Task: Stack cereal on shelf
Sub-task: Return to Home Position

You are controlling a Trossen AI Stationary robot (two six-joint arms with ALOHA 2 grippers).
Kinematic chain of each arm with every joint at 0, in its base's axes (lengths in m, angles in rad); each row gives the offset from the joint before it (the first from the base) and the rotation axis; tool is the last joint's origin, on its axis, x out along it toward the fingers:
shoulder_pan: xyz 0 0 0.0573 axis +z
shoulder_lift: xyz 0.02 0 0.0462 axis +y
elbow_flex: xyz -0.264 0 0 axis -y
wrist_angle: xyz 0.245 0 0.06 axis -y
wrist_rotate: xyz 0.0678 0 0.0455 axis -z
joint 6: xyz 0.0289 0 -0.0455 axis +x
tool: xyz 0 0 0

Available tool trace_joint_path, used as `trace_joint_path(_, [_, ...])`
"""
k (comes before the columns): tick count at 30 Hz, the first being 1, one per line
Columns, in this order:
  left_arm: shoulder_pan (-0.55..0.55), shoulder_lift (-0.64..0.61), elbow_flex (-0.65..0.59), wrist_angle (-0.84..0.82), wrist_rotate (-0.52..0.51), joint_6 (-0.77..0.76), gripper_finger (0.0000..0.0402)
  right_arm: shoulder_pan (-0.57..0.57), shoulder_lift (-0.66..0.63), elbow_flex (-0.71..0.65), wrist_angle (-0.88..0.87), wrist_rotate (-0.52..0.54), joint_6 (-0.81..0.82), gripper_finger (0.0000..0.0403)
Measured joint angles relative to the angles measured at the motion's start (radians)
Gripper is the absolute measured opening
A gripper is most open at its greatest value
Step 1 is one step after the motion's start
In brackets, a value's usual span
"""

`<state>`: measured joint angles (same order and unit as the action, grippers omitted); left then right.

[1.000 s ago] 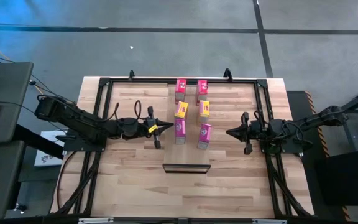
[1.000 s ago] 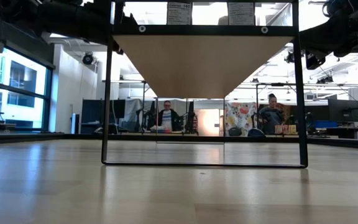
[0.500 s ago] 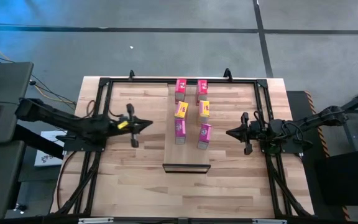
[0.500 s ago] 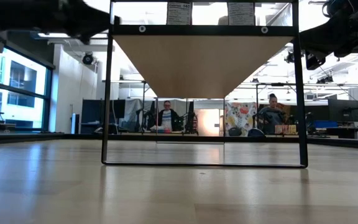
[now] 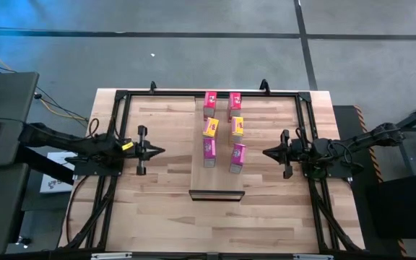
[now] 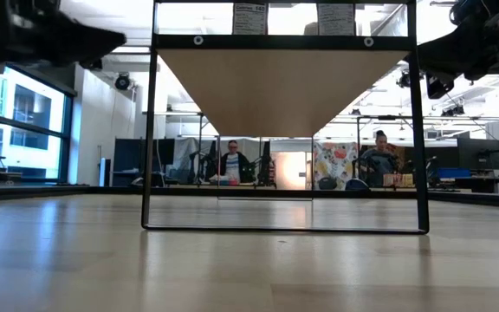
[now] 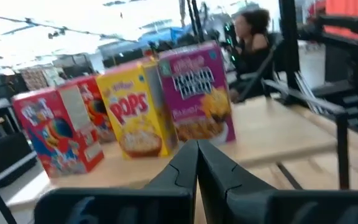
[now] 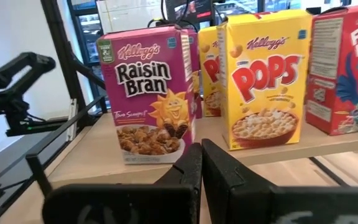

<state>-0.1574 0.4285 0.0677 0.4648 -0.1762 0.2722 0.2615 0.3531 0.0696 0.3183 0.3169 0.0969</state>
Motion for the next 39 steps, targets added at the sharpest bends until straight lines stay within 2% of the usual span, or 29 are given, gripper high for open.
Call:
trace_joint_path(9, [0.0,-0.227,-0.001,-0.303,0.04,-0.004,0.0,0.0,0.0,0.0,-0.004,-0.032,0.008,0.0])
trace_joint_path(15, [0.001,-0.364,-0.057,-0.346,0.1,-0.008,0.0,0.0,0.0,0.0,-0.005,-0.032,-0.017,0.0])
trace_joint_path(19, [0.009,-0.426,-0.056,-0.44,0.129,-0.016,0.0,0.0,0.0,0.0,-0.006,-0.032,-0.019,0.0])
trace_joint_path(22, [0.023,-0.422,-0.056,-0.458,0.185,-0.035,0.0,0.0,0.0,0.0,-0.006,-0.032,-0.018,0.0])
trace_joint_path(25, [0.035,-0.419,-0.056,-0.453,0.19,-0.043,0.0,0.0,-0.001,0.0,-0.009,-0.032,-0.006,0.0])
trace_joint_path(30, [0.048,-0.418,-0.056,-0.45,0.117,-0.047,0.0,0.0,-0.027,0.0,-0.051,-0.031,-0.021,0.0])
trace_joint_path(35, [0.048,-0.418,-0.056,-0.448,0.111,-0.052,0.0,-0.014,-0.109,0.0,-0.105,-0.011,-0.007,0.0])
trace_joint_path(39, [0.048,-0.418,-0.056,-0.448,0.11,-0.052,0.0,-0.043,-0.164,0.0,-0.123,-0.09,-0.057,0.0])
